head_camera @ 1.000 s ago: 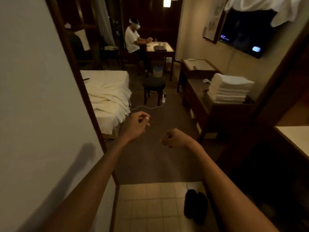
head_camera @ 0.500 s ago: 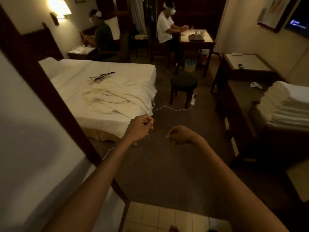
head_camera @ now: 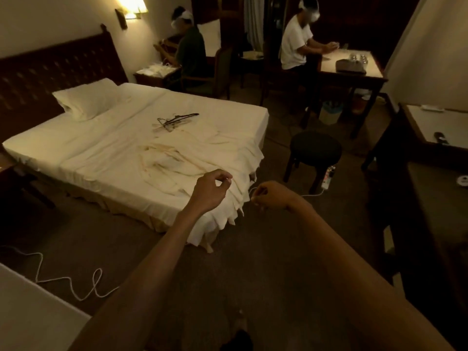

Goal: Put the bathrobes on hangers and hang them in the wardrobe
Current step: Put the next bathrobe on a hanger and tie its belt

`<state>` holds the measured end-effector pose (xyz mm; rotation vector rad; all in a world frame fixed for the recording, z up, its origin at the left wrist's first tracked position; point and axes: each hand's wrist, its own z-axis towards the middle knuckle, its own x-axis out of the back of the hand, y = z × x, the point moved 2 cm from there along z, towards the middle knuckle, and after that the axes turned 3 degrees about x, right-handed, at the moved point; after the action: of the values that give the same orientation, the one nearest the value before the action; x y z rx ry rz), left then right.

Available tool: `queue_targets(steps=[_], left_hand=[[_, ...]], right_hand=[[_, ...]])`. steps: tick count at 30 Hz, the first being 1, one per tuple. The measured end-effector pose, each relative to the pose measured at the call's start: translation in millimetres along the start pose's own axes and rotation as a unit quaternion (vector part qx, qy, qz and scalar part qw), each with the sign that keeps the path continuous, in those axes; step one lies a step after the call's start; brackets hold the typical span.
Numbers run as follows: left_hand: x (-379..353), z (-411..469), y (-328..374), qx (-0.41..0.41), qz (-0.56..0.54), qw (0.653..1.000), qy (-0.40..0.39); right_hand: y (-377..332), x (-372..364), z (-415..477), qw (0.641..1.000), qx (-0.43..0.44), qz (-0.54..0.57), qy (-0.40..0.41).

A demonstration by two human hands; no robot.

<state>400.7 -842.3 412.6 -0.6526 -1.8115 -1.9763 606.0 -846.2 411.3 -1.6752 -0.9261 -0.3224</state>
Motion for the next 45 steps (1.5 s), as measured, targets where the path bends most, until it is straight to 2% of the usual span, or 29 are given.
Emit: queue_targets(steps=[7, 14, 20, 26, 30, 39, 45], left_hand=[[-6, 183, -21, 0.034, -0.002, 0.999, 0.015], [-15, 316, -56, 0.083, 0.010, 0.996, -0.005], [-20, 446, -94, 0.122, 0.030, 0.991, 0.035], [-16, 563, -119, 0.162, 0.030, 0.982, 0.088], [-7, 621, -156, 0.206, 0.028, 0.972, 0.113], [25, 778, -292, 0.303, 0.006, 0.933, 0.192], [20, 870, -379, 0.353, -0.012, 0.916, 0.190]], right_hand=[[-5, 81, 177, 1.000, 0.004, -0.013, -0.021], [7, 123, 325, 0.997, -0.014, -0.016, -0.071], [21, 169, 471, 0.996, 0.000, -0.032, -0.084], [6, 216, 620, 0.990, 0.029, -0.074, -0.117], [-8, 219, 708, 0.982, 0.041, -0.095, -0.159], [-14, 206, 930, 0.949, 0.035, -0.200, -0.241], [-5, 179, 1064, 0.949, 0.018, -0.198, -0.245]])
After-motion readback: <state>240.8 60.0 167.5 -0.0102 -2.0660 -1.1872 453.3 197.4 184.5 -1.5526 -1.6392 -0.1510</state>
